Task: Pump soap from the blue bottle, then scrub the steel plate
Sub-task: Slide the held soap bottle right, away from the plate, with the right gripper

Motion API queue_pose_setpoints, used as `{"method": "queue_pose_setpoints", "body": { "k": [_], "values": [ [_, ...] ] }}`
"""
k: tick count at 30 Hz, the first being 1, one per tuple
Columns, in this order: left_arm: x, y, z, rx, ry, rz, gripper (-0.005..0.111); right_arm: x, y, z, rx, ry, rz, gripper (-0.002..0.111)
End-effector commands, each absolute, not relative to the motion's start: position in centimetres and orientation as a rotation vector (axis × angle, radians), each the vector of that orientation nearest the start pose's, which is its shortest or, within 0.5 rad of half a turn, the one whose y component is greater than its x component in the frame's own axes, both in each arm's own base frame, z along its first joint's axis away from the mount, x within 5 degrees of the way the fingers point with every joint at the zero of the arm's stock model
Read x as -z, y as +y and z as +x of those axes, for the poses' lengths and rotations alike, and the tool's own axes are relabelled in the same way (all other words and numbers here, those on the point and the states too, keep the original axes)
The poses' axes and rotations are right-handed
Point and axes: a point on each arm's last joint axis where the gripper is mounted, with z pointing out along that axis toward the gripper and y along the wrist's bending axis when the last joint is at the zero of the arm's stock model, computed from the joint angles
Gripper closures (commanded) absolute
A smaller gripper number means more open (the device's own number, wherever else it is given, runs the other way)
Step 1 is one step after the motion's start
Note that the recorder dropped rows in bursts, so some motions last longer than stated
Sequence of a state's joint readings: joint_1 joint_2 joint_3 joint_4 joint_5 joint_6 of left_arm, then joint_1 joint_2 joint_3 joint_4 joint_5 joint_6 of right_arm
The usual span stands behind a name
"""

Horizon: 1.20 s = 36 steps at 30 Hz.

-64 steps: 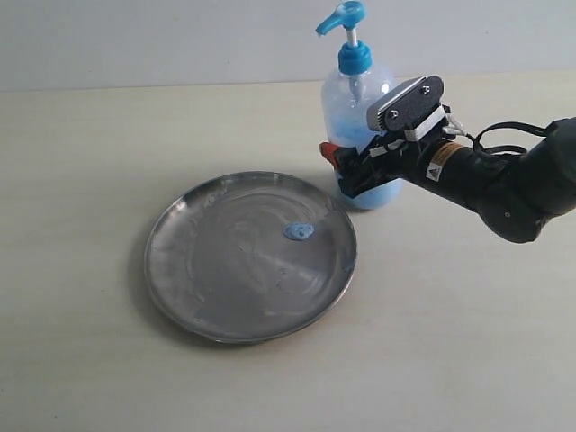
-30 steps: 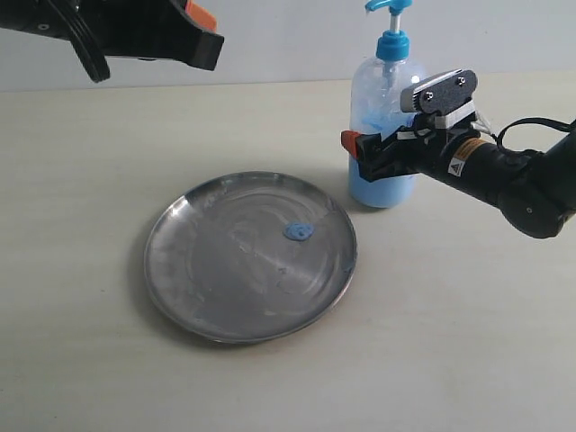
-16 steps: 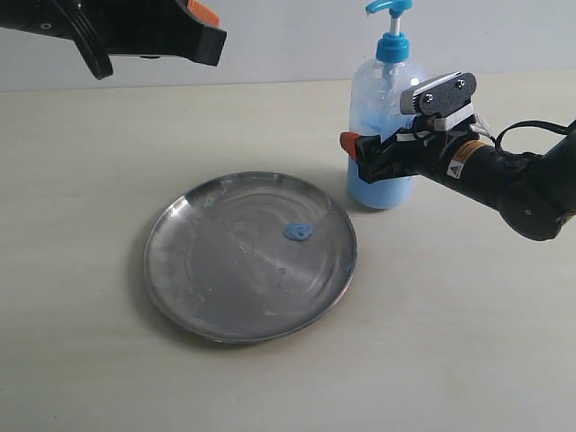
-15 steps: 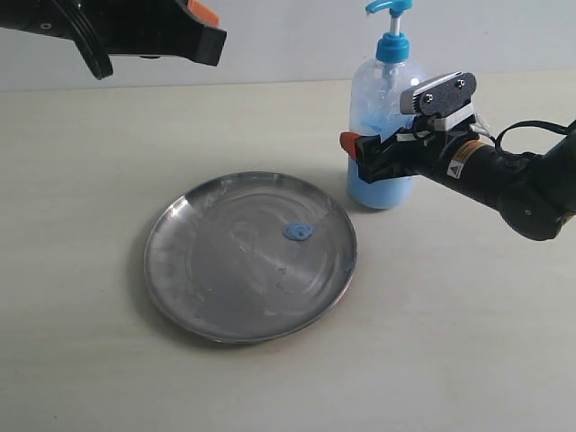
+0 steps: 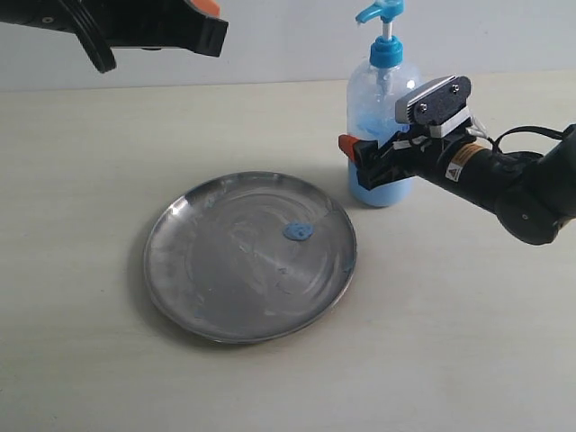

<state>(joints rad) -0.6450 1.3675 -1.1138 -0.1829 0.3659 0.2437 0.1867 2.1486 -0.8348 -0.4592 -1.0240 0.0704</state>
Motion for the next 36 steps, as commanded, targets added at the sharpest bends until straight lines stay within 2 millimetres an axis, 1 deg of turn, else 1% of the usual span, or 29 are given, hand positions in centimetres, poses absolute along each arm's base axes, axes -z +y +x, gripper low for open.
{"method": "queue_pose_setpoints", "body": {
  "k": [1,5,8,11,14,17,19,22,26,36],
  "values": [
    [-34.28,-19.17,24.3,0.431,1.967,0.76,0.107,-9.22,10.44,36.35,-0.361,1.638,-0.588,0.108],
    [-34.28,-19.17,24.3,0.431,1.967,0.76,0.107,-9.25,10.45,36.35,-0.363,1.637,-0.586,0.108],
    [-34.28,-19.17,24.3,0.431,1.967,0.76,0.107,-9.26,10.42,36.37,-0.361,1.636,-0.582,0.101],
    [-34.28,-19.17,24.3,0.431,1.967,0.76,0.107,-9.37,10.3,36.47,-0.357,1.632,-0.556,0.088],
    [-34.28,-19.17,24.3,0.431,1.967,0.76,0.107,-9.4,10.27,36.49,-0.357,1.631,-0.549,0.069],
    [-34.28,-19.17,24.3,0.431,1.967,0.76,0.107,-9.4,10.27,36.49,-0.357,1.631,-0.549,0.047],
    [-34.28,-19.17,24.3,0.431,1.967,0.76,0.107,-9.4,10.27,36.49,-0.357,1.631,-0.549,0.036],
    [-34.23,-19.16,24.28,0.431,1.972,0.763,0.107,-9.4,10.27,36.49,-0.357,1.631,-0.549,0.025],
    [-34.22,-19.16,24.27,0.431,1.973,0.764,0.107,-9.4,10.27,36.49,-0.357,1.631,-0.549,0.021],
    [-34.22,-19.16,24.27,0.431,1.973,0.764,0.107,-9.34,10.26,36.49,-0.36,1.64,-0.544,0.015]
  ]
}}
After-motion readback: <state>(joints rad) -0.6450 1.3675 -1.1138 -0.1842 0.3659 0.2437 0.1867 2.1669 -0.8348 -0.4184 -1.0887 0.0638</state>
